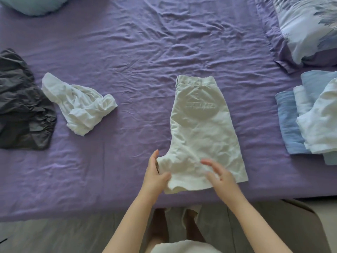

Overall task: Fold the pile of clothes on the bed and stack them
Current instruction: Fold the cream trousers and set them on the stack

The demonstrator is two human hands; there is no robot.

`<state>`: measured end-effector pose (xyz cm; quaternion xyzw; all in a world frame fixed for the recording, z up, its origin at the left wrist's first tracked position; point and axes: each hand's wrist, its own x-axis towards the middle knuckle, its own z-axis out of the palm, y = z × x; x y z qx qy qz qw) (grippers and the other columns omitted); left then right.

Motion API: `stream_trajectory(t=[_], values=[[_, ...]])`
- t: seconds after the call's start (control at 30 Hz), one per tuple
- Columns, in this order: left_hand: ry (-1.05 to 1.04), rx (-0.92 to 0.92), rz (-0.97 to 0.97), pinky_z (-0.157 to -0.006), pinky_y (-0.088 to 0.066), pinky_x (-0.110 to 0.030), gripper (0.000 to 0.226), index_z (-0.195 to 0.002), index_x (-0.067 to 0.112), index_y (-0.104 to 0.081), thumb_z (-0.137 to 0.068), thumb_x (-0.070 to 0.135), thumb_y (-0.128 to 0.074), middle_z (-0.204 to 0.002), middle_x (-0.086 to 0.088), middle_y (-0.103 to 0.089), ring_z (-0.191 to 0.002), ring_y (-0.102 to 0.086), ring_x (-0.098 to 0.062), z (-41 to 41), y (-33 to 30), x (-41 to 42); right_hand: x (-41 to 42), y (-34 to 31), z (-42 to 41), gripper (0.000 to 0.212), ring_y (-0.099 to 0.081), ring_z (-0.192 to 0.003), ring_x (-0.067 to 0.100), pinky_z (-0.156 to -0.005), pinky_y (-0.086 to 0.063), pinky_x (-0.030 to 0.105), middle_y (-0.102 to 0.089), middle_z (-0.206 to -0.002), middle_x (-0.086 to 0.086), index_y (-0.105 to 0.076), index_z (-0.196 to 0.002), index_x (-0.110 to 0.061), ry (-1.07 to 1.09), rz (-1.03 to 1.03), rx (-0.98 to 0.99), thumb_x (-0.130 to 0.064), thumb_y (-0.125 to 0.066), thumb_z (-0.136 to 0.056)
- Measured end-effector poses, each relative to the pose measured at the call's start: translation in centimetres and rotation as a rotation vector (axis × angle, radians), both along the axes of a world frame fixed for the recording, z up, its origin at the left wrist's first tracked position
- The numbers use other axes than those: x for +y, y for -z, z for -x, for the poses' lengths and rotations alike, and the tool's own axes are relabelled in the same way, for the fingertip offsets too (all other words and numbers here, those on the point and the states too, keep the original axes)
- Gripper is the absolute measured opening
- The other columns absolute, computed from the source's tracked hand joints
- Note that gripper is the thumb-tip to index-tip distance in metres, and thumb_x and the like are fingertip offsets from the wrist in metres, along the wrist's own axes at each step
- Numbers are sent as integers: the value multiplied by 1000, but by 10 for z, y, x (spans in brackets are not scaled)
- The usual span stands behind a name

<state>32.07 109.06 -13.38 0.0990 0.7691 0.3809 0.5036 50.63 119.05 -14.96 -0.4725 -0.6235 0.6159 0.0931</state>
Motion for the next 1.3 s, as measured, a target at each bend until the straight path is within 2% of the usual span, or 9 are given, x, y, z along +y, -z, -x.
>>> stream_trajectory(t=[0.1,0.23,0.3,0.4,0.63,0.8,1.0,1.17,1.3], values=[[108,81,-8,-95,-50,-33,90,-146,48,-23,-82,-7,-55,-122,-4,-52,-107,-57,-20,2,10,-13,33,40,-21,44,-39,-133,32,-110,-27,35,-49,-138,14,-51,-132,-6,39,-305,-415,-1,-58,-89],[204,74,-26,-89,-47,-13,70,-119,41,-59,-80,-16,-47,-131,3,-40,-120,-47,-10,2,26,-23,50,73,-32,77,-19,-141,38,-112,-21,42,-12,-156,20,-13,-152,-16,16,-128,-688,-24,-60,-92],[217,57,47,-80,-47,-7,62,-113,35,-64,-81,-14,-45,-127,3,-38,-116,-48,-12,6,34,-23,50,78,-32,79,-33,-133,39,-104,-33,42,-26,-150,20,-11,-153,-20,71,-170,-641,-19,-61,-91],[285,122,139,-74,-45,-4,56,-120,31,-60,-85,-11,-43,-124,0,-32,-107,-46,-11,18,47,-17,56,72,-38,70,-56,-100,34,-80,-45,42,-51,-111,14,-19,-150,-34,32,-249,-541,-18,-57,-94],[439,230,289,-101,-38,-28,68,-143,31,-39,-87,-7,-42,-136,-3,-21,-126,-33,-26,23,73,-6,59,66,-39,58,-51,-82,28,-71,-40,34,-43,-95,9,-35,-146,-28,-17,-285,-515,-10,-53,-94],[684,774,406,-120,-6,-40,76,-146,40,-25,-84,4,-50,-159,-5,12,-146,10,-24,9,71,-3,61,69,-33,68,-49,-72,23,-65,-39,36,-47,-89,6,-25,-146,-44,-76,-170,-492,-7,-46,-92],[1176,1017,33,-116,18,-39,74,-150,31,11,-98,9,-37,-155,-3,25,-137,34,-23,-11,85,70,59,60,-37,69,-55,-87,16,-76,-46,32,-52,-103,2,-25,-140,-53,-53,-132,-418,-18,-57,-91],[1243,999,112,-114,19,-43,63,-150,28,14,-103,42,-25,-158,-5,23,-141,31,-25,2,107,141,60,61,-36,71,-55,-94,18,-74,-43,30,-52,-105,-3,-19,-144,-50,-83,-191,-485,-27,-59,-91],[1302,1030,134,-114,19,-47,69,-148,30,18,-99,53,-24,-158,-3,24,-142,29,-24,25,120,180,65,69,-31,76,-53,-121,28,-88,-43,37,-54,-134,3,-20,-150,-27,190,-134,-420,-19,-65,-89]])
